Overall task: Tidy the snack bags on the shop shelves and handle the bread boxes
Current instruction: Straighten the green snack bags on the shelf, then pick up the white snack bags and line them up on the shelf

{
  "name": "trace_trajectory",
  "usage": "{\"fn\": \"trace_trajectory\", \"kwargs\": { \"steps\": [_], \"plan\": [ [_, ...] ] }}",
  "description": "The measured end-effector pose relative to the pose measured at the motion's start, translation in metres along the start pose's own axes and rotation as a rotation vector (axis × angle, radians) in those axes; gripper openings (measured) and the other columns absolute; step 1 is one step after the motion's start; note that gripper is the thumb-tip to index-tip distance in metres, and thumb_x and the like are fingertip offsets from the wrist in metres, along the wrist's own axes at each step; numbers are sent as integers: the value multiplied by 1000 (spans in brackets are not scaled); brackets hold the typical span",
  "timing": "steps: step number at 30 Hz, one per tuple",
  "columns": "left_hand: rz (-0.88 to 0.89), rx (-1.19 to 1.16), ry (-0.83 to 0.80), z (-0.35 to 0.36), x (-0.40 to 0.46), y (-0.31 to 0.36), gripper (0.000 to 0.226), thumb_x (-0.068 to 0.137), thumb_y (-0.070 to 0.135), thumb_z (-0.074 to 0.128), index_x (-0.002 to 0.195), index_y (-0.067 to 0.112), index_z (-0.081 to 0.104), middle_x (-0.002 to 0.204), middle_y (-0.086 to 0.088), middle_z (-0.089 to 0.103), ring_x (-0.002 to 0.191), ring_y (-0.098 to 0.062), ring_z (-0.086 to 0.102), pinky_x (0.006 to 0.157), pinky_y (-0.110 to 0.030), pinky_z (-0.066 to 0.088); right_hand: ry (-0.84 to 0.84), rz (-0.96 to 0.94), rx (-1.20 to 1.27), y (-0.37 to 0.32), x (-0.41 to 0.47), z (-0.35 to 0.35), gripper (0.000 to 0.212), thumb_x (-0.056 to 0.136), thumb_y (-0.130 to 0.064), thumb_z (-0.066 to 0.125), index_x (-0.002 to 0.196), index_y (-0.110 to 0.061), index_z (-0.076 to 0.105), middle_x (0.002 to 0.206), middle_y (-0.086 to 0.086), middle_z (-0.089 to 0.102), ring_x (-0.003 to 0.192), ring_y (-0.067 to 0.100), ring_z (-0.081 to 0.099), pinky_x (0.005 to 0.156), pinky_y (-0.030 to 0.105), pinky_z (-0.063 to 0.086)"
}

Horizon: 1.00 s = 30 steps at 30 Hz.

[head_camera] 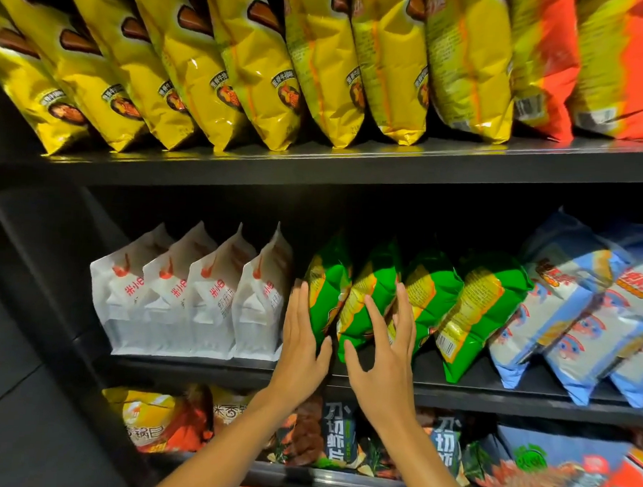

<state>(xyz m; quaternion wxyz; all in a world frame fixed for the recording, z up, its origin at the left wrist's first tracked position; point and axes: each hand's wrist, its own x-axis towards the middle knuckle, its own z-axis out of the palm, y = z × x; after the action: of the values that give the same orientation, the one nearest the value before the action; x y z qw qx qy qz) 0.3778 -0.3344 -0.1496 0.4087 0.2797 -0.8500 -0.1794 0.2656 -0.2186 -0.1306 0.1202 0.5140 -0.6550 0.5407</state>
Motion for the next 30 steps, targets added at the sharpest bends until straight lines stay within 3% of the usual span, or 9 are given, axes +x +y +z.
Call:
{"fn": "trace_trajectory", "kwargs": {
  "steps": [6,9,12,17,20,23,27,30],
  "plan": [
    [308,96,-9,-59,-10,-2,78,97,10,63,162,15,20,170,-4,10,159,-26,10,127,-50,20,200,-63,67,-31,-12,-7,57,93,-5,73,146,-16,55,166,4,29,156,25,26,124,33,29],
    [399,140,71,-101,-14,-23,66,97,15,60,157,15,33,165,-7,26,155,-27,21,124,-52,27,171,-65,96,-62,-12,8,54,93,-5,72,144,-14,56,160,0,39,151,17,34,123,24,26],
    [420,200,188,-140,-7,-45,53,96,20,54,148,11,48,157,-11,40,152,-29,26,123,-51,26,106,-84,110,-90,-7,40,58,95,-9,72,148,-14,51,158,-2,43,149,14,38,122,27,30],
    [303,305,150,-173,1,-82,50,95,21,59,144,13,53,165,-11,28,156,-33,16,121,-61,25,-49,152,199,-117,9,108,78,98,-30,71,161,-28,25,165,-13,25,153,1,22,125,26,25],
    [299,272,88,-176,-1,-96,50,95,16,65,143,12,53,166,-8,26,156,-28,16,122,-52,30,-64,282,227,-128,13,141,92,93,-41,75,163,-26,17,165,-17,20,149,-4,20,121,24,27],
    [300,247,36,-175,-4,-104,49,97,17,63,145,11,51,167,-4,25,157,-24,16,122,-43,34,32,392,215,-134,14,169,101,88,-39,81,163,-28,14,168,-10,21,150,5,26,114,24,33],
    [296,229,-12,-174,-11,-107,53,95,15,62,146,10,48,167,-5,23,158,-28,14,118,-51,38,143,582,186,-137,10,183,94,88,-42,81,160,-30,21,160,-4,42,140,20,47,100,38,50],
    [293,232,-31,-176,-14,-106,53,95,14,61,146,10,48,169,-4,20,159,-28,9,118,-53,36,159,589,166,-140,2,175,74,87,-53,78,148,-36,40,141,-9,60,124,21,60,87,37,53]
  ]
}}
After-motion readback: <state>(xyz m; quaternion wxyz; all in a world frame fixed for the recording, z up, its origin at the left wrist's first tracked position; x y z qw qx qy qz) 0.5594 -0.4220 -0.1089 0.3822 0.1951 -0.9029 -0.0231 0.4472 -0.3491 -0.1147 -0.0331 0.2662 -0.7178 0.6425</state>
